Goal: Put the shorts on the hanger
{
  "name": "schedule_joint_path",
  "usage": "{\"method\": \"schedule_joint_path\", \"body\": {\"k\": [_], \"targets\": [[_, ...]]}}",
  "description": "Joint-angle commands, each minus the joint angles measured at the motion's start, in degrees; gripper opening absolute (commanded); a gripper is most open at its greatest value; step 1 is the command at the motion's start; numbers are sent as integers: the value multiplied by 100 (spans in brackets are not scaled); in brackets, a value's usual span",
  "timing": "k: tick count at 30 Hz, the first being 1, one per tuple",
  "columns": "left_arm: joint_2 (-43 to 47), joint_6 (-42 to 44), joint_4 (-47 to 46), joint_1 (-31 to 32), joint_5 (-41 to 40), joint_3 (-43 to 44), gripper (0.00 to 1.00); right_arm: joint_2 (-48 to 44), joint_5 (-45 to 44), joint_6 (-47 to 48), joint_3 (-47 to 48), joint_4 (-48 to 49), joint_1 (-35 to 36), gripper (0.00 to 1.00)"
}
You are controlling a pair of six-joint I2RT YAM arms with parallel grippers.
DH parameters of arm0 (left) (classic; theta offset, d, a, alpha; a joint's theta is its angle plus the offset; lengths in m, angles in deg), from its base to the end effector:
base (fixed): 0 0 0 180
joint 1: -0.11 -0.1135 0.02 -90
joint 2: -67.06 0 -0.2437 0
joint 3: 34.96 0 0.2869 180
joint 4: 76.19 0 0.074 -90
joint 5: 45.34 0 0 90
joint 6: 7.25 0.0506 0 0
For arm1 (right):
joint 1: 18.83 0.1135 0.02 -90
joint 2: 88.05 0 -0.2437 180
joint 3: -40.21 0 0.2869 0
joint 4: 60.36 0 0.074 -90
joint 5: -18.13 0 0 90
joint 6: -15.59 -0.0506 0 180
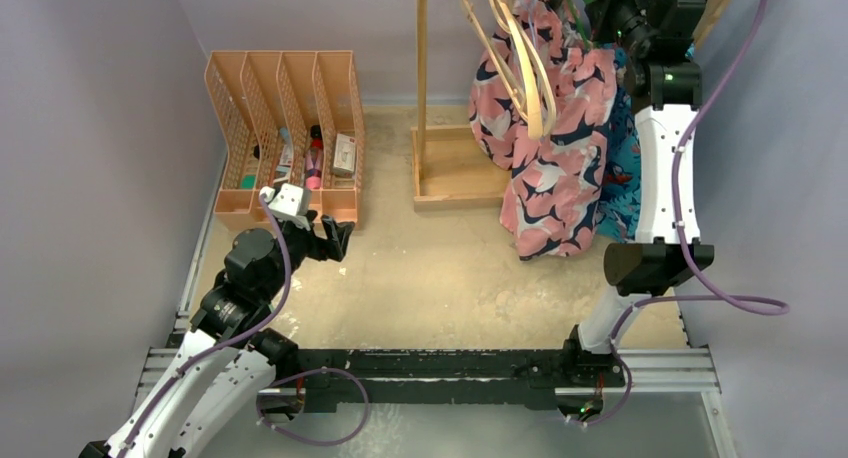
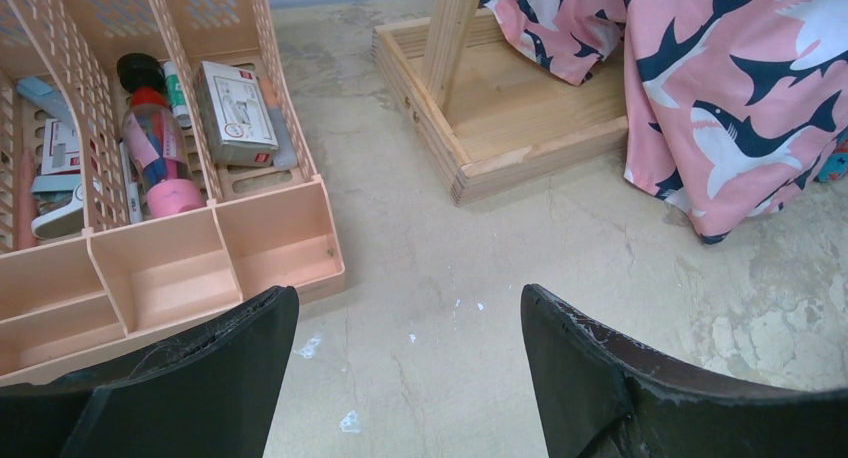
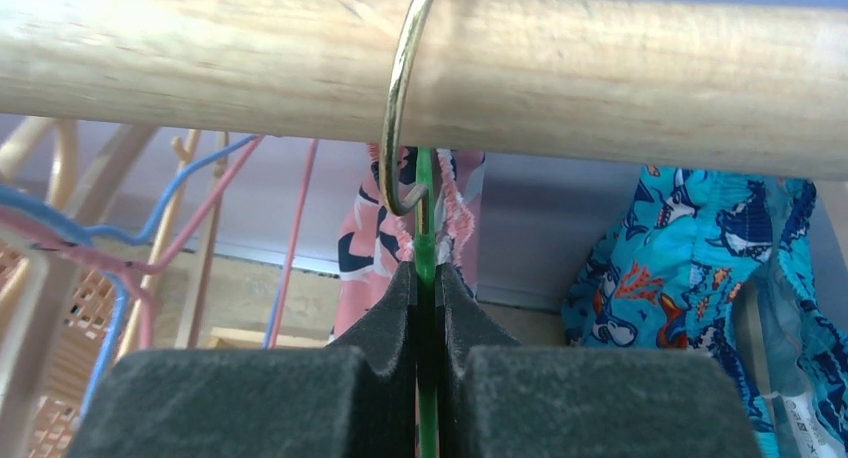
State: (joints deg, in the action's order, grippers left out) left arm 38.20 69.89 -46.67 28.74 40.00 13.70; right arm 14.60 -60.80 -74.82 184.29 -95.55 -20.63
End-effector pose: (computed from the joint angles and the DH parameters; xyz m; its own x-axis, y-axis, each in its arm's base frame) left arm 0.1768 -0.0918 0.3073 -0.2351 -0.1244 -0.9640 0.3641 0.9083 -0.2060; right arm 0.4115 -0.0032 0.5546 0.1075 0.0036 -0.9942 -0.1607 0.9869 -0.0138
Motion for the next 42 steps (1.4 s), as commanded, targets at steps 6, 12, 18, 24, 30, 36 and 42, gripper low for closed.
{"method": "schedule_joint_path", "body": {"k": [6,12,18,24,30,36,42], "targets": [[-1,91,-240,-15,74,-10,81,-232,-338,-273,-90,656,-46,2],[21,46,-198,-15,-62,8,81,-900,-303,-541,-1011,800,-48,37],[56,-8,-199,-15,-231,23,81,-1928,-864,-712,-2358,1133,-48,42],[-36,-41,-215,-15,-254,45,81,-2222,-1453,-401,-2837,1177,-48,23],[-72,-81,-207,-15,-324,56,81,-2186,-1401,-386,-2721,936,-48,29],[-170,-103,-70,-15,-699,374,81,-2777,-1401,-591,-3267,935,-40,43],[-380,-251,205,-15,-1203,1164,84,-3567,-844,-1028,-4051,620,-42,55]]}}
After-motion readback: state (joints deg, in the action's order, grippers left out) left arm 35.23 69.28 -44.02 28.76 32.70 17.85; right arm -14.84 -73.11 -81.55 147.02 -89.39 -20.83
